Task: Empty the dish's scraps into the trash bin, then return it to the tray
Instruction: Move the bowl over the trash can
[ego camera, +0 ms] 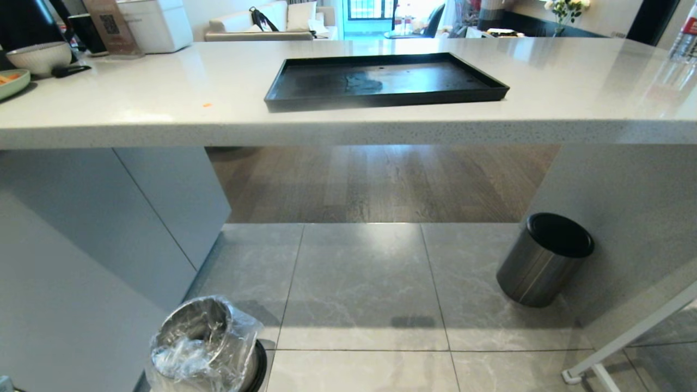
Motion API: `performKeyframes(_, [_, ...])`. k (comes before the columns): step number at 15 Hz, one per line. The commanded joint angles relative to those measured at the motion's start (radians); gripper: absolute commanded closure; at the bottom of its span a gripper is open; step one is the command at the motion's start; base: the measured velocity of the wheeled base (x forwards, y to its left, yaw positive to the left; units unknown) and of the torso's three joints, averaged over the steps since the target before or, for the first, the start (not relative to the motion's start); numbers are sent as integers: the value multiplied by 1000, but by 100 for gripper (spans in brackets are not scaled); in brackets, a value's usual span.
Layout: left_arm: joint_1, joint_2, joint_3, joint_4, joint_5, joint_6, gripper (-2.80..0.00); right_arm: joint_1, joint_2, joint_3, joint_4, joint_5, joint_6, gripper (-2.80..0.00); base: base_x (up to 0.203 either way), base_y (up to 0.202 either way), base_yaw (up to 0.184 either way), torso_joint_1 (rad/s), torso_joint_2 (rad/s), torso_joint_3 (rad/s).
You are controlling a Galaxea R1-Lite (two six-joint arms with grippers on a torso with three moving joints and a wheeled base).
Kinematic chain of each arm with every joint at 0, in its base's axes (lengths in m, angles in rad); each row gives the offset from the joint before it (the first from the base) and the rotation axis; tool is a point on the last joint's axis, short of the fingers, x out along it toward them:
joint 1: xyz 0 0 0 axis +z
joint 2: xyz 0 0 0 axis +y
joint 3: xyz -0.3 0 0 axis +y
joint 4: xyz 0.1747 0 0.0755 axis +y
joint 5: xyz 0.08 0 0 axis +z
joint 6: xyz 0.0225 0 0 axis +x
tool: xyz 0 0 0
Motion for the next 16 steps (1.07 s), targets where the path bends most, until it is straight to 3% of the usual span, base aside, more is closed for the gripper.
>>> performKeyframes(1, [-1, 1, 0, 5, 0, -1, 0, 0, 1, 0, 0, 0, 0, 0, 0, 0, 0, 0, 0, 0])
performKeyframes(16, [-2, 1, -3, 4, -5, -1, 0, 0, 0, 0, 0, 0, 0, 0, 0, 0, 0, 0, 0, 0])
